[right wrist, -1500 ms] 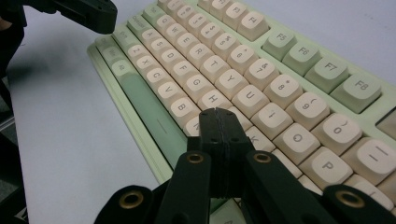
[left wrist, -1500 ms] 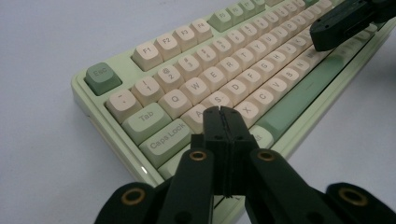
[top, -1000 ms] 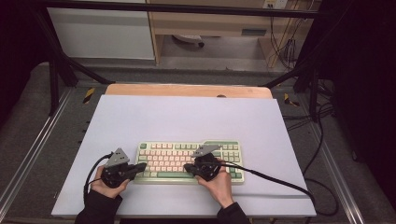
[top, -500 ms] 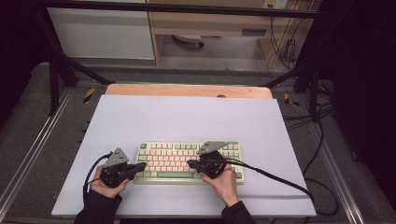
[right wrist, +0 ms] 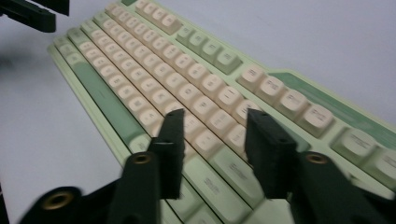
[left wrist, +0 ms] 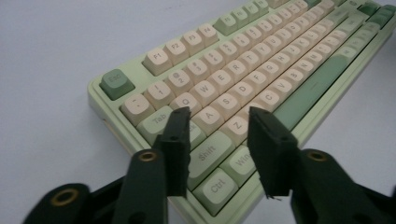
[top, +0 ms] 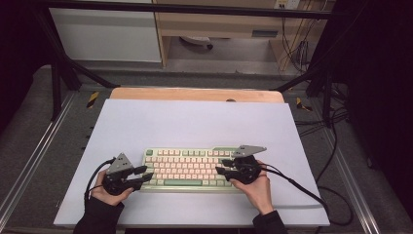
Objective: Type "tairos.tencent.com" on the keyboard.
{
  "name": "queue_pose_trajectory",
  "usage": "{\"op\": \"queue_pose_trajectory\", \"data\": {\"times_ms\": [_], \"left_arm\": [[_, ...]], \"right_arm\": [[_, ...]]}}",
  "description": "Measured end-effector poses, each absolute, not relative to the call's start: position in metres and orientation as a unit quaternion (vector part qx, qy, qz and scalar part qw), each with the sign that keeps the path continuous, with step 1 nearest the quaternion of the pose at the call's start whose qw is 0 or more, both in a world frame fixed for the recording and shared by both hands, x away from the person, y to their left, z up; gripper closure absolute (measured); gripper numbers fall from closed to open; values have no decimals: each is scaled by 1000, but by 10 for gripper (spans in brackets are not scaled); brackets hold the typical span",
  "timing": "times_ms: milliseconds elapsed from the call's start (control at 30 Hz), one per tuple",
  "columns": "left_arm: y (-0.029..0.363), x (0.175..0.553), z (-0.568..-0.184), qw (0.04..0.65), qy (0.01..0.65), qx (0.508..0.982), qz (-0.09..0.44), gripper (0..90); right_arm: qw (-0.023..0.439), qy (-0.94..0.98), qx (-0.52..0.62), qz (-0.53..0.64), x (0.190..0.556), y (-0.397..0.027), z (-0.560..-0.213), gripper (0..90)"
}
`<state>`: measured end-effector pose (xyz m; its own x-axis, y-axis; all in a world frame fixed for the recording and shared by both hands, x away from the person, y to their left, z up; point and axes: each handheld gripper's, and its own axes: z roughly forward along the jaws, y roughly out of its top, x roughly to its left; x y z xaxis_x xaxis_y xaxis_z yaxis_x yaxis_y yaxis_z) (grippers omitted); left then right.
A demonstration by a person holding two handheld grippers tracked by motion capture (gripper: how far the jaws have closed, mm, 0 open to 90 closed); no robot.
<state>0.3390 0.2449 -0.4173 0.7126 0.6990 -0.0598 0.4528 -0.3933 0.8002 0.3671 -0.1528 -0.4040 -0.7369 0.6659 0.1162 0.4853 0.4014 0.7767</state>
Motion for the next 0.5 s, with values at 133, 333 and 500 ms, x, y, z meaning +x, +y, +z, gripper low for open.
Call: {"op": "queue_pose_trajectory", "data": {"times_ms": [133, 333, 500], "left_arm": [[250, 339, -419, 422, 353, 823, 143, 427], [257, 338, -424, 413, 361, 824, 140, 257], [263, 336, -426, 412, 365, 823, 141, 164]], "right_arm": [[123, 827, 355, 419, 364, -174, -407, 358], [128, 820, 376, 412, 360, -200, -416, 157], [122, 812, 393, 415, 358, -216, -424, 95]]}}
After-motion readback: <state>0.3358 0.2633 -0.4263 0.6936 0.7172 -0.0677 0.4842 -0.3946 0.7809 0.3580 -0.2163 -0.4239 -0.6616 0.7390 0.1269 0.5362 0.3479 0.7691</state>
